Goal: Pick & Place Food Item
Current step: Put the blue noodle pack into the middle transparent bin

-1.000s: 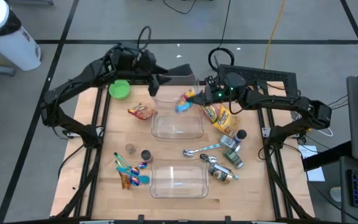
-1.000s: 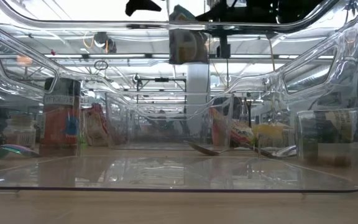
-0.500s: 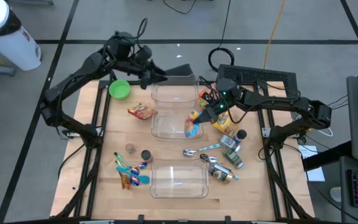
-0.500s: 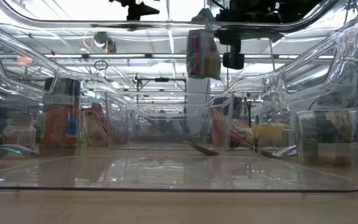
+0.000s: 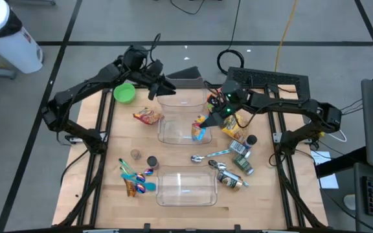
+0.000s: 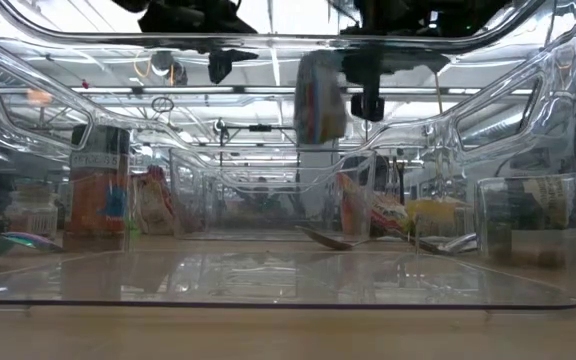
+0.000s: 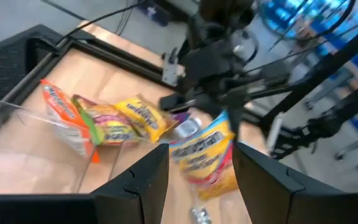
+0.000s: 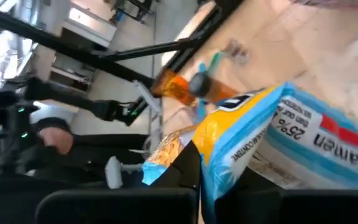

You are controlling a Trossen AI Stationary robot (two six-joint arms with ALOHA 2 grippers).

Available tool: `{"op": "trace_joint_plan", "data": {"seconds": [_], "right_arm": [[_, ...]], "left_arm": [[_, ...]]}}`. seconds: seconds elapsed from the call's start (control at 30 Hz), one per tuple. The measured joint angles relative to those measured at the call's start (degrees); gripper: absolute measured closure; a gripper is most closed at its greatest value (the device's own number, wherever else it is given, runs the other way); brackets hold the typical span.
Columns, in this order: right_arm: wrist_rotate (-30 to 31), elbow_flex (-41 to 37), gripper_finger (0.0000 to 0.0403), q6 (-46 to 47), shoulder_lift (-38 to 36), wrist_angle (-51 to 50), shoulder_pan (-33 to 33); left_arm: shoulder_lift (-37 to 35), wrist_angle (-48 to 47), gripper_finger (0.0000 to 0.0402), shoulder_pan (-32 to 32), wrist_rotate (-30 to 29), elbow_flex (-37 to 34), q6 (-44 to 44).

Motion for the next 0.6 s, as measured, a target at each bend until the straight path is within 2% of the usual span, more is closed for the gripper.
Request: {"op": "trace_joint_plan", "data": {"seconds": [0.13, 0.37, 0.6], "right_arm": [[-0.30, 5.14, 0.0403, -4.28, 3.08, -3.28, -0.49], [0.65, 12.81, 0.0403, -17.47, 6.46, -19.34, -1.45], [2.89, 13.60, 0.0403, -24.71, 7.66, -25.22, -1.43]], "left_arm": [[0.00, 2.48, 0.0220, 0.66, 2.07, -1.85, -1.83], [0.00, 2.69, 0.0220, 0.97, 2.15, -1.96, -1.03], [0.00, 2.78, 0.0220, 0.93, 2.12, -1.98, 0.56]]}}
